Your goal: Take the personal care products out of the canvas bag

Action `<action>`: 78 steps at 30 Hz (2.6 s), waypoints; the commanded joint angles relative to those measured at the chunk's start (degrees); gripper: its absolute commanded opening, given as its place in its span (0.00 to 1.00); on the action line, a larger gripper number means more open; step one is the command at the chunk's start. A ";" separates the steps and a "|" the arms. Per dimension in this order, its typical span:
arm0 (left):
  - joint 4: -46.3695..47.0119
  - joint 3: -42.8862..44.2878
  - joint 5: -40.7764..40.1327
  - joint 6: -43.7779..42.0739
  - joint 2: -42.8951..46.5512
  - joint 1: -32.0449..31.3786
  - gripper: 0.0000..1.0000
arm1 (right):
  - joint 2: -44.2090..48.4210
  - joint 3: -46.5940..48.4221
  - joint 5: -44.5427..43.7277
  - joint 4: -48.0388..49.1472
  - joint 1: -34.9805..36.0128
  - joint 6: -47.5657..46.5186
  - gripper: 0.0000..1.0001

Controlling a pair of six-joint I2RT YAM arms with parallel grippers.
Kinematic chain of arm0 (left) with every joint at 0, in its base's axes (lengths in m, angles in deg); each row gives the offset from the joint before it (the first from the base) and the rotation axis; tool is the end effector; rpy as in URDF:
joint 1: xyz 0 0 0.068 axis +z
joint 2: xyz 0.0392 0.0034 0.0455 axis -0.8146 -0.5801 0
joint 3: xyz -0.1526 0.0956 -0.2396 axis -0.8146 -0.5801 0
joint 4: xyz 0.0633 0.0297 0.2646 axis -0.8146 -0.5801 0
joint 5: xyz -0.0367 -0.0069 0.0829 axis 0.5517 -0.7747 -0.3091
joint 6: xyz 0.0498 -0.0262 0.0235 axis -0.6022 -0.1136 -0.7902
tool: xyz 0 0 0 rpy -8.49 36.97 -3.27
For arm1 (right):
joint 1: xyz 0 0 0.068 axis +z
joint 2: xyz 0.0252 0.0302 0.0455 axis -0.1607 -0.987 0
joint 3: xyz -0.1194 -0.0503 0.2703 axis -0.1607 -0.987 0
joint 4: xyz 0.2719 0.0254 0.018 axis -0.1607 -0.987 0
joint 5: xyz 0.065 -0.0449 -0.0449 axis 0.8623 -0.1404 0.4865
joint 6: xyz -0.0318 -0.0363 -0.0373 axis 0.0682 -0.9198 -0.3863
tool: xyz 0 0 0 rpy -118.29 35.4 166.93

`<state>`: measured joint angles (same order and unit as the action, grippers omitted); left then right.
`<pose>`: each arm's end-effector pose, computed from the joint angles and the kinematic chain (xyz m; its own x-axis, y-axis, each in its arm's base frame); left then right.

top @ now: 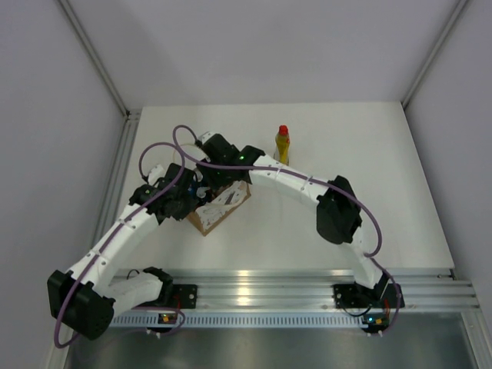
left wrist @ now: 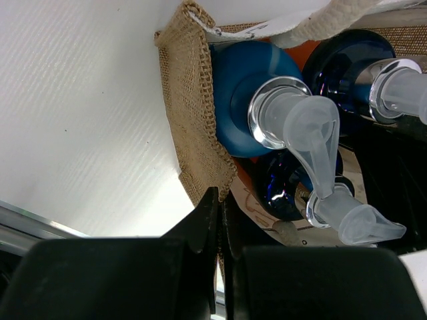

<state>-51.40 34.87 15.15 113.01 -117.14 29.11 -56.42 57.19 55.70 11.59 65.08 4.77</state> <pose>0.1888 -0.0737 0.2909 -0.5868 -0.6671 -0.4590 -0.6003 0.7388 -0.3064 0.3016 0.4328 0.2868 -0.5692 -0.4769 -0.6698 -0.6645 0.7466 0.0331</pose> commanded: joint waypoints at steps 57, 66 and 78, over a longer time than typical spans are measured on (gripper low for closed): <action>-1.85 -0.41 0.20 -0.59 -3.39 -0.06 0.00 | 30.09 4.62 -17.76 9.95 -3.45 -13.48 0.00; -1.68 -0.32 0.28 -0.50 -4.01 0.03 0.00 | 35.27 1.12 -32.82 9.95 -9.84 -22.04 0.00; -1.68 -0.23 0.46 -0.77 -3.22 -0.06 0.00 | 36.96 -11.37 -2.59 10.74 -35.87 -5.86 0.00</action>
<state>-51.29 35.66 15.09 112.75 -119.23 29.11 -21.67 44.64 43.07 13.99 31.24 -5.59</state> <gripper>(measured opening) 0.021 0.472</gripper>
